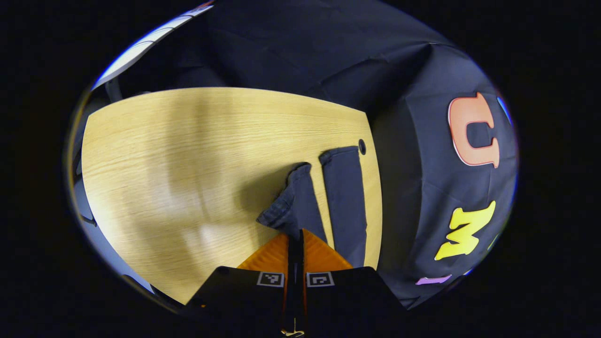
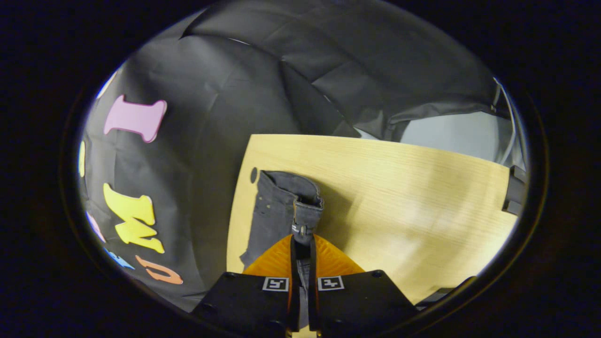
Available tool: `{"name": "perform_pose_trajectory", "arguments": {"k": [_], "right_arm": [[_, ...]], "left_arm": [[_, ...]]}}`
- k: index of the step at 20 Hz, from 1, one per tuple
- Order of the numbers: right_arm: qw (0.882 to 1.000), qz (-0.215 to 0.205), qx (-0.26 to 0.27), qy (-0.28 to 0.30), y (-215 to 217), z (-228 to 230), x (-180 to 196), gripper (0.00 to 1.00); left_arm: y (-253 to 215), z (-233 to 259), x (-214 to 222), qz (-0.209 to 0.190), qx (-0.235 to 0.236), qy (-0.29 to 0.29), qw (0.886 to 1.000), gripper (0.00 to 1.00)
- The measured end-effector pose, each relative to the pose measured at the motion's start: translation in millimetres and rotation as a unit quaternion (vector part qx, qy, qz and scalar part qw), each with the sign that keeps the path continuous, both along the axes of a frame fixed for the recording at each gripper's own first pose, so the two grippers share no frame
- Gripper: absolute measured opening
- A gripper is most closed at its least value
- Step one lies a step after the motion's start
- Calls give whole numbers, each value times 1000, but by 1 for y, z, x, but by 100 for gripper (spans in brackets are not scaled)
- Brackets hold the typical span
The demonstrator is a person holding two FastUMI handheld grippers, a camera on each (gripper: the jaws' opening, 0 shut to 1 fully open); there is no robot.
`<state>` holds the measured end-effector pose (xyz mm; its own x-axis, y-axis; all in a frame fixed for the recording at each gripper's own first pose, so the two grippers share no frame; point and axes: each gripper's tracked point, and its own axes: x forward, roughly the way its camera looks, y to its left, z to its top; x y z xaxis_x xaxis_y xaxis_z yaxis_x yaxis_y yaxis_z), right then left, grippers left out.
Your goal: Grasp the waist and the cuffs of the jeans and fold them to make the two legs overlap; first hold the waist and fold one-third of the jeans toward the cuffs, then hold the cuffs and fold the remaining one-third in the same direction to finish folding.
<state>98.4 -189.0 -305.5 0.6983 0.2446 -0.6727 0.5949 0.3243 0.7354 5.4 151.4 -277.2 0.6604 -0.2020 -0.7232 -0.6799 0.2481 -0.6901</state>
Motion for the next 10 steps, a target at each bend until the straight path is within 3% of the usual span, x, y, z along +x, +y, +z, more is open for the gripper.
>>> {"name": "perform_pose_trajectory", "arguments": {"k": [2, 3, 4, 9, 10], "right_arm": [[1000, 9, 2, -20, 6, 24, 18, 4], [1000, 14, 1, -27, 9, 35, 29, 8], [999, 23, 1, -33, 11, 43, 41, 3], [996, 66, -31, -42, 23, 55, 109, 12], [996, 68, -37, -41, 24, 52, 125, 8]], "left_arm": [[4, 20, 18, -5, -8, -9, 1000, 4], [6, 26, 29, -16, -9, -11, 1000, 4], [7, 30, 40, -28, -5, -11, 1000, 3], [9, 32, 119, -109, 25, -6, 994, 4], [8, 30, 136, -120, 29, -3, 992, 4]]}}
